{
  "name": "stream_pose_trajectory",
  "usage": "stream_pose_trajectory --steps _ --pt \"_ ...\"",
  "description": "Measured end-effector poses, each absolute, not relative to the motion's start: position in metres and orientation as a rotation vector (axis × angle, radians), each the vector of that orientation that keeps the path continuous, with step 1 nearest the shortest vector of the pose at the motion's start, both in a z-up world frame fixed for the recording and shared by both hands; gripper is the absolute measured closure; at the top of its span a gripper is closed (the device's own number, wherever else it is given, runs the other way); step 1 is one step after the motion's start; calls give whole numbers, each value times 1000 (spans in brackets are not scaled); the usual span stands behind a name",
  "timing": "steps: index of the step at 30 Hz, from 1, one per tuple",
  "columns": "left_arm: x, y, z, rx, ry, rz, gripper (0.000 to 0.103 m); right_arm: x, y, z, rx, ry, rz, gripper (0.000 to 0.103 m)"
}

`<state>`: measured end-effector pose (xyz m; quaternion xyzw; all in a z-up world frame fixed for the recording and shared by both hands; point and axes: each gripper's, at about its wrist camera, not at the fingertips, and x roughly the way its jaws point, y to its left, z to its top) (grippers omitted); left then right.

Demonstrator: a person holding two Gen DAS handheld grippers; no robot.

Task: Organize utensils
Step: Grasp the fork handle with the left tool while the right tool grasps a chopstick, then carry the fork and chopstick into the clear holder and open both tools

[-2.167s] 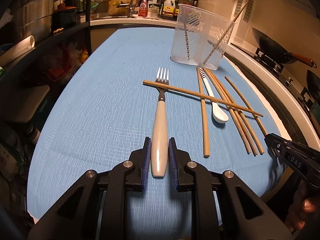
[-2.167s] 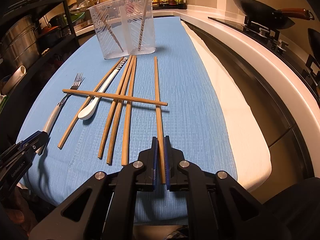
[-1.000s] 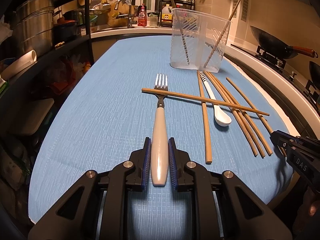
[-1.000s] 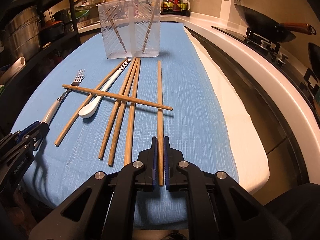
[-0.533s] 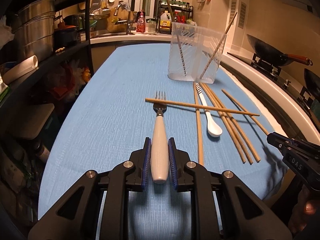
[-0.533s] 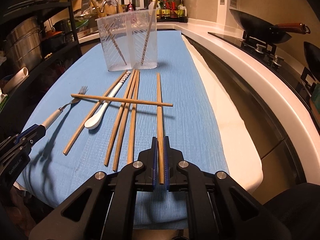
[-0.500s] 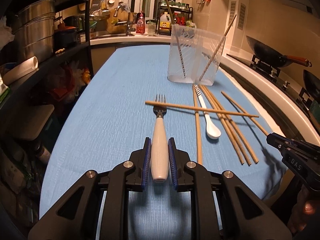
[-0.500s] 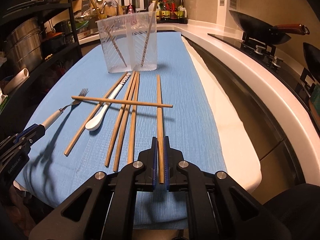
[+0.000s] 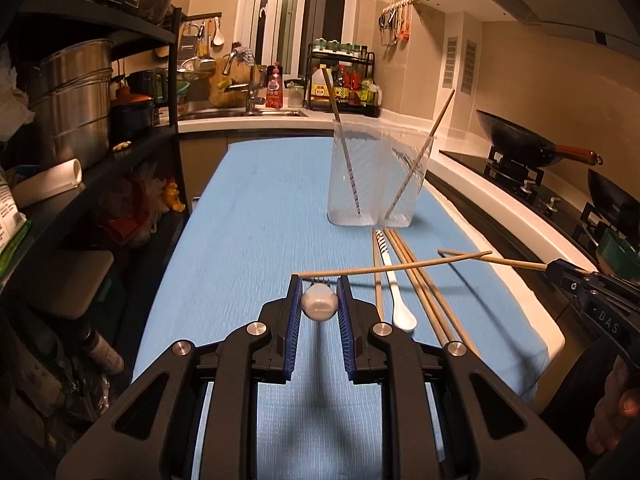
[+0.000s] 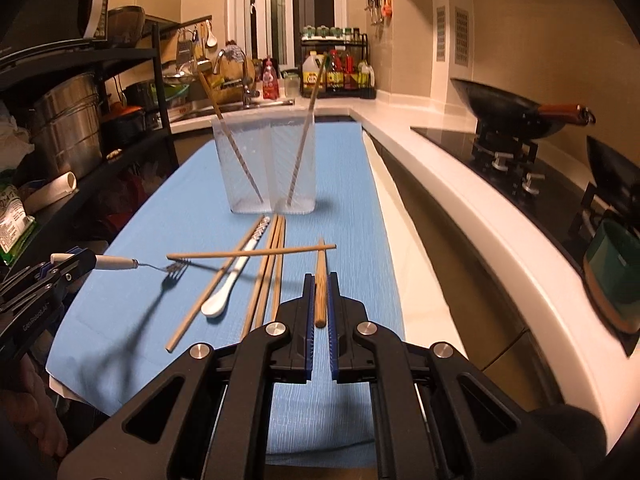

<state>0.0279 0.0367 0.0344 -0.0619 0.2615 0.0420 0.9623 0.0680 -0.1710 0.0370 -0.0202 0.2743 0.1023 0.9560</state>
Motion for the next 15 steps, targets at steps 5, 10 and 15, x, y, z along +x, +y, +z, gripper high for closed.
stream_pose_trajectory --steps 5,10,15 --pt "28 39 47 -142 510 80 85 62 -171 62 -54 503 227 97" --pt "29 42 62 -159 485 72 85 63 -171 83 -57 461 247 97" --pt "33 44 72 -174 487 52 85 69 -167 99 -59 440 268 97"
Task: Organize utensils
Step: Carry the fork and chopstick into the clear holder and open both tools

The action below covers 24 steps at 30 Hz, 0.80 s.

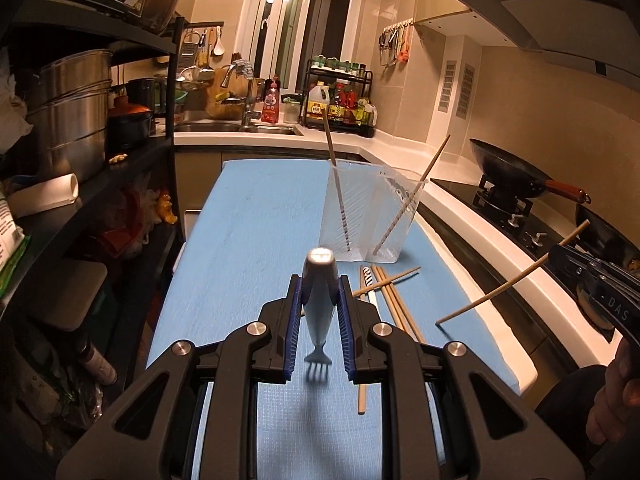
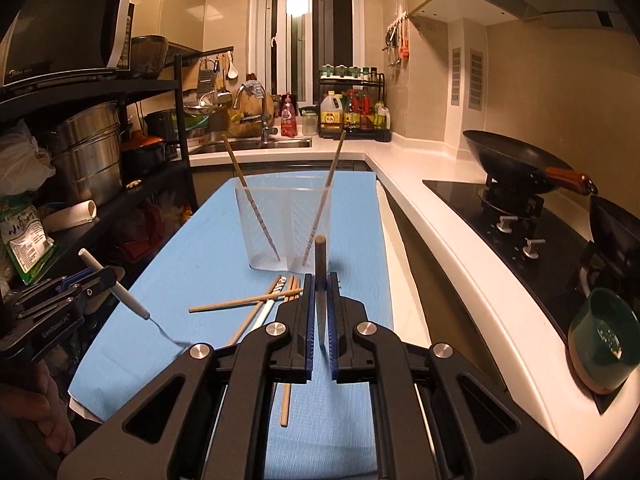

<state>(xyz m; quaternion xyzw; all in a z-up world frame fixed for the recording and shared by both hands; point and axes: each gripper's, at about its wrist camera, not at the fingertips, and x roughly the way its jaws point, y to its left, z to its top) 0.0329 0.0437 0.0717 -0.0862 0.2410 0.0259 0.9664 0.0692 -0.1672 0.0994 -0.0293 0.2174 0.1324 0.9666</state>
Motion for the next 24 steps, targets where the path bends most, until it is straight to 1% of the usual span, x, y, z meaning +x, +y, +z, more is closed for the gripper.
stream_pose_trajectory --steps 7,13,19,24 --pt "50 47 91 -211 498 21 85 79 -158 126 -66 400 301 97" --pt "71 42 108 -203 495 -4 85 96 -150 142 -64 421 346 97" --pt "106 40 143 -185 484 -36 85 126 -145 190 -57 413 385 97" --pt "146 35 189 -161 444 -70 85 155 -132 237 -73 372 414 97"
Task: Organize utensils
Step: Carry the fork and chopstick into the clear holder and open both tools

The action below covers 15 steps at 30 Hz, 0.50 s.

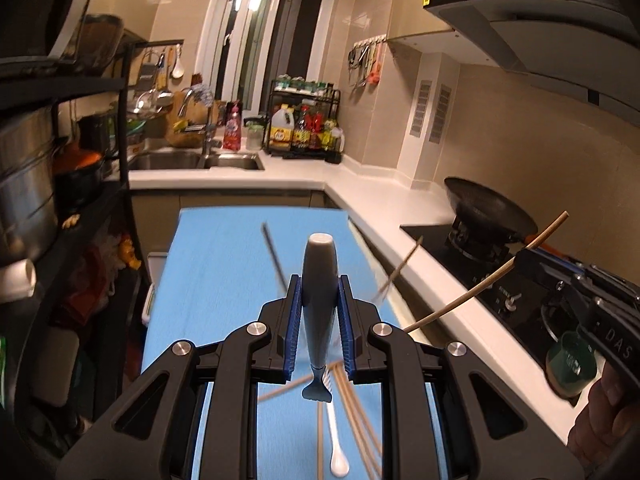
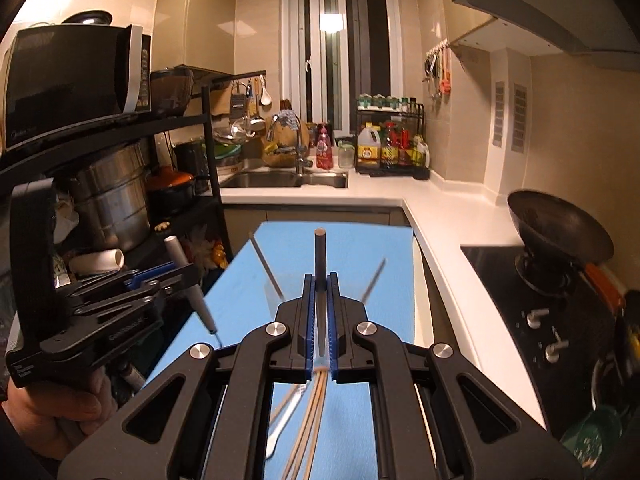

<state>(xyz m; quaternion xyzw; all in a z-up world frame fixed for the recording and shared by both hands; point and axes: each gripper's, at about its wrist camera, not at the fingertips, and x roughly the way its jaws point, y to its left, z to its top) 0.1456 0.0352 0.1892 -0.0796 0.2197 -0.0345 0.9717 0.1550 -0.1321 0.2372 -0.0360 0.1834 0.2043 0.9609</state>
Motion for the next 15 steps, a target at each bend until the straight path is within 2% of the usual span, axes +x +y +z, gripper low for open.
stream_pose_trajectory --steps 7,11,15 --pt "203 33 233 -147 351 -72 85 206 -118 254 -83 348 399 97" --pt "237 28 215 -141 377 -65 85 236 -113 227 -88 401 384 97" --pt "265 22 176 -121 457 -51 85 257 -111 193 -95 460 366 97"
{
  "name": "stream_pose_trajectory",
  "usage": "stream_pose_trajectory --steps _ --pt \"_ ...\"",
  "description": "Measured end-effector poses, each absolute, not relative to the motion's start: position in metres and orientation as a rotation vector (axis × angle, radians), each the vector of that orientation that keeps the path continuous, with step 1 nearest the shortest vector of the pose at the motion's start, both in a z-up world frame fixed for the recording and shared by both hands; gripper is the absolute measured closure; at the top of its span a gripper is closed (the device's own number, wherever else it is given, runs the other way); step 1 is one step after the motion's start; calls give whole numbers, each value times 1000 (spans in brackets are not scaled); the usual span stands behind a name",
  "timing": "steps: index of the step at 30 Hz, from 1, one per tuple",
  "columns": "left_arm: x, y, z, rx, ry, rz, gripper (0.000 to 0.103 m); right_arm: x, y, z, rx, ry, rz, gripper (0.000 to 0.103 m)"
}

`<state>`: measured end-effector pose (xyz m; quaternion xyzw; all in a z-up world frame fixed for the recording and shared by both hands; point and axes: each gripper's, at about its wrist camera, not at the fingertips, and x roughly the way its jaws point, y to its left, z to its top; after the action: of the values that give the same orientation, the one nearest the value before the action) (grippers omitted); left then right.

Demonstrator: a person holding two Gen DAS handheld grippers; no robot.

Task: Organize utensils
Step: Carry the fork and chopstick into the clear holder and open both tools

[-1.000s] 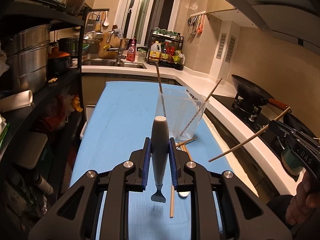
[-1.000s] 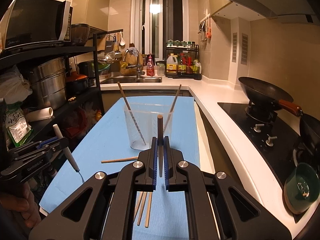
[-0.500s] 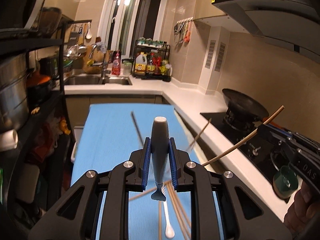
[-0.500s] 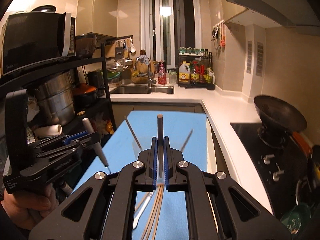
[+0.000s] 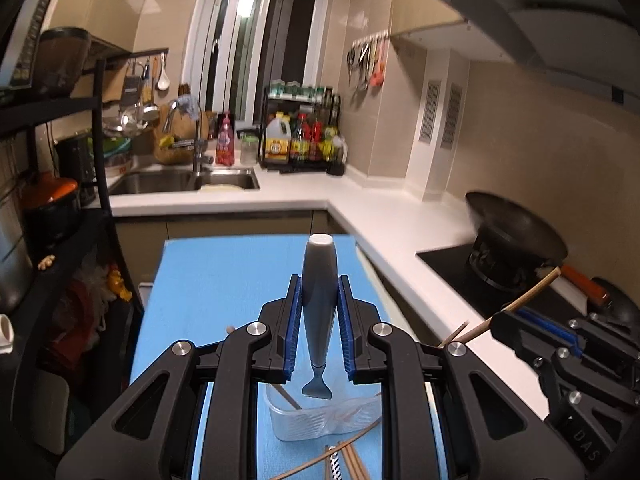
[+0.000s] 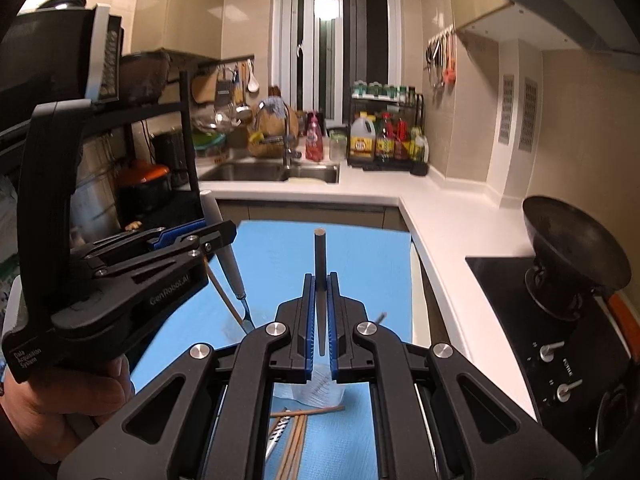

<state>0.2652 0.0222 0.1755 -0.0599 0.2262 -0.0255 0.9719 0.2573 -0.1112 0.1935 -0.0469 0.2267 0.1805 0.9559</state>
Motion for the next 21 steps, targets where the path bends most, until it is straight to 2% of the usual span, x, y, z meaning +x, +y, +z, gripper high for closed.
stream_pose_trajectory --steps 6,14,17,19,21 --pt "281 22 133 -107 530 -29 85 269 -107 159 -106 500 353 97" --pt "284 20 123 -95 553 -21 85 266 -103 141 -105 506 339 97" --pt "282 23 125 -119 560 -20 82 262 -105 144 -93 497 330 92" --pt "276 24 130 -116 542 -18 68 258 -107 148 -88 488 318 80" --pt "269 23 137 -106 522 -16 68 253 -109 153 -88 477 310 76"
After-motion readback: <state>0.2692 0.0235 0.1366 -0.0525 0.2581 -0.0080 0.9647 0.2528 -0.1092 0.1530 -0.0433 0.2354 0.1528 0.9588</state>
